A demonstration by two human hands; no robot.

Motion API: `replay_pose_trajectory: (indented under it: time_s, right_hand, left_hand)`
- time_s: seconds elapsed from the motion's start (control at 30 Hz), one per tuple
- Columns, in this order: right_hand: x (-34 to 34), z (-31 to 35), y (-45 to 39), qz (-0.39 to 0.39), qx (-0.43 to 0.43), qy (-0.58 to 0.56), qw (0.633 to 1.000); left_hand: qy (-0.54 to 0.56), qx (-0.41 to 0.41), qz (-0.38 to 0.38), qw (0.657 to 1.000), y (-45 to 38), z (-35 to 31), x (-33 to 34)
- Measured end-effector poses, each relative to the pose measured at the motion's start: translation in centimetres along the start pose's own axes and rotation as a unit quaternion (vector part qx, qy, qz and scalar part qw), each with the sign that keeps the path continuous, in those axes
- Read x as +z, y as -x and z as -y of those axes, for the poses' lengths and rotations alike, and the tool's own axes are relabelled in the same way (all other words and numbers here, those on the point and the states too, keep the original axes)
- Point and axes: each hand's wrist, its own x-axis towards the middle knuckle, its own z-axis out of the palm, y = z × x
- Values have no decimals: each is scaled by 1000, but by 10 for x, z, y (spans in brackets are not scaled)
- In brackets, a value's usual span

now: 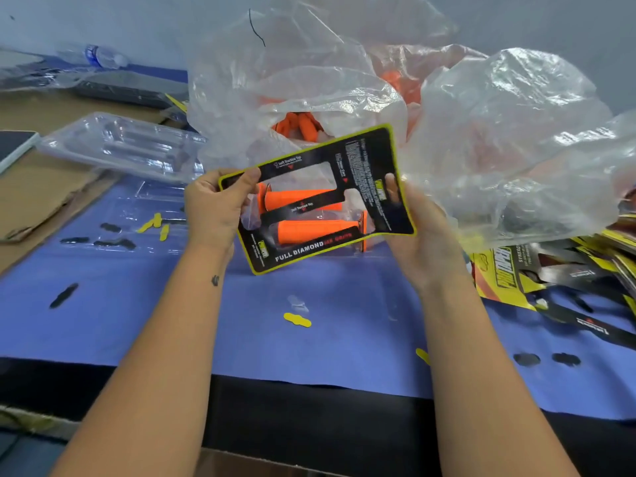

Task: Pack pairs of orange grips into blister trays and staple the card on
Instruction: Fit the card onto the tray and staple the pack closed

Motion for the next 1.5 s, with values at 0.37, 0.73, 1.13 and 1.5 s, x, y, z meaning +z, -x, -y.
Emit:
replay_pose_trajectory:
  time_s: [0.37, 0.73, 1.13, 1.5]
  right_hand:
    - [2, -7, -3, -101, -70, 211, 970]
    - [2, -14, -8, -245, -110, 226, 936]
    - [4, -17, -2, -233, -166, 509, 812]
    - [9, -15, 2, -276, -173, 629, 706]
  left_hand:
    - [-117, 39, 27, 992, -1, 14, 1]
    - [-139, -16, -23, 990, -3, 9, -4]
    - [-279, 59, 35, 958, -1, 16, -4]
    - [-343, 125, 2, 931, 0, 23, -2]
